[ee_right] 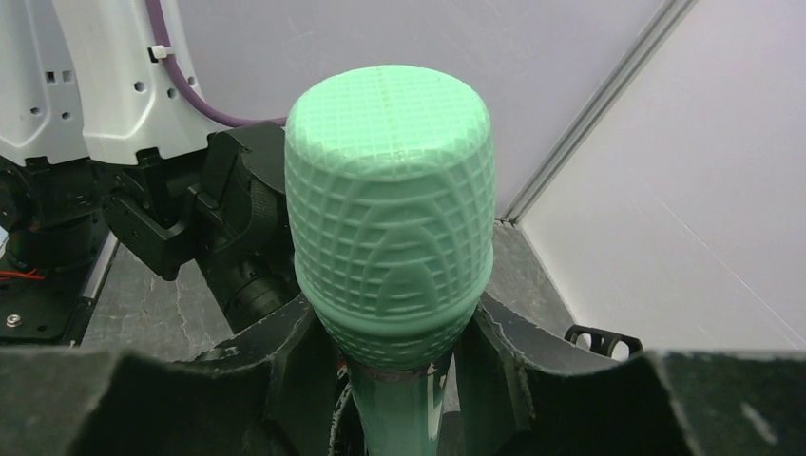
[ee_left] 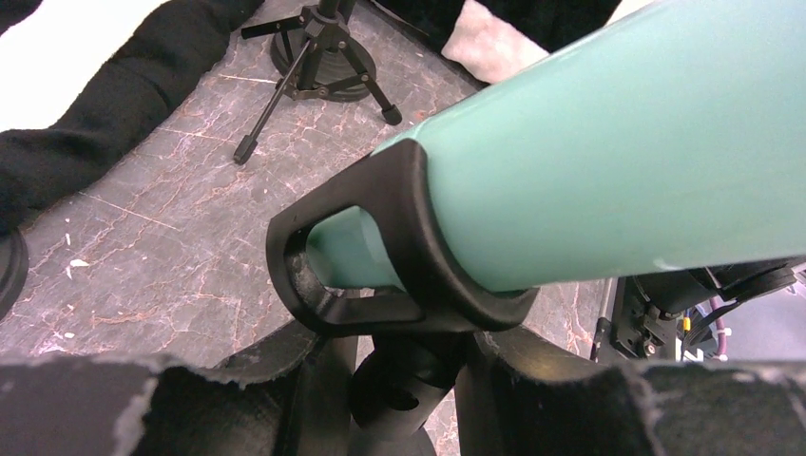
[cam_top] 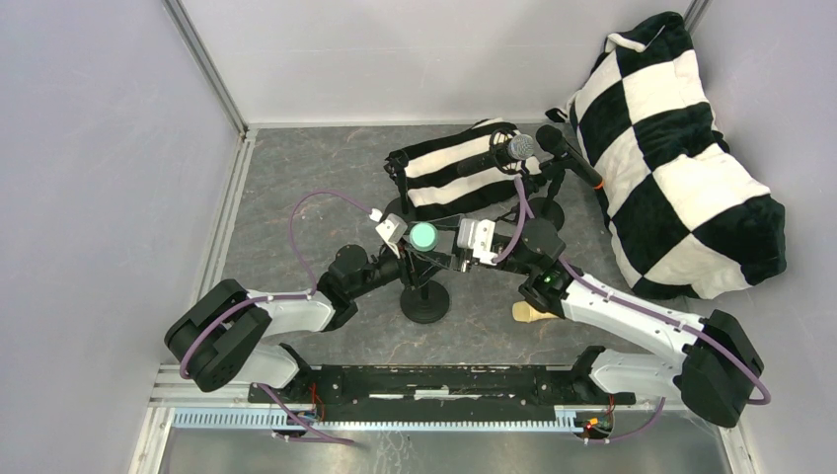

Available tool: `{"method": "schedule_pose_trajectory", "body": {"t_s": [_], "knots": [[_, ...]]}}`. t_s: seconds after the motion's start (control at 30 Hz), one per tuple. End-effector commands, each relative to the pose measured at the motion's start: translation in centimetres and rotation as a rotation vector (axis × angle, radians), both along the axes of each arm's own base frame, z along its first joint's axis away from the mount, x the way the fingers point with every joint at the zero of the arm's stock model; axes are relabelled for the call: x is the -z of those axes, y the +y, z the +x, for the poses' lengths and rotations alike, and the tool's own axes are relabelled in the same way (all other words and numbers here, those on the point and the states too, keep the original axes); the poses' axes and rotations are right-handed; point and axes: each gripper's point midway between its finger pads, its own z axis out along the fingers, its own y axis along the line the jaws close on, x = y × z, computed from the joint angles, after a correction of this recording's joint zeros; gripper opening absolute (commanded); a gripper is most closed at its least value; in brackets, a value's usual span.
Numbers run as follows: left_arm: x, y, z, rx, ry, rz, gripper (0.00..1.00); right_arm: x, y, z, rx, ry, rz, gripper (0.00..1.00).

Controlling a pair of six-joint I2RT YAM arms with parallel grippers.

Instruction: Attach the microphones to the stand

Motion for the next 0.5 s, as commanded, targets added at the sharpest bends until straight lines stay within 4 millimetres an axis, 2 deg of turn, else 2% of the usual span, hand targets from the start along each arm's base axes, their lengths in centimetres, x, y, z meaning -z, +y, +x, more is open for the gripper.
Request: {"method": "schedule_pose_trajectory", "body": {"t_s": [0.0,0.3,0.47], "knots": [[-1.4,-1.2,-1.6,0.080,-0.029,-0.027,0.02,10.0,-1.4,2.5,0.129,0.258,-0.209,0.00],[-1.5,-0.9,-1.7,0.074,-0.036,-0.023,0.02,13.3,-1.9,3.7,0.203,0.359,-0.286,0.00],[-1.4,-0.7,-1.8,0.066,-0.036,-0.023,0.02,14.4,-2.3,4.3,0.264,0.448,-0.304,0.00]]}}
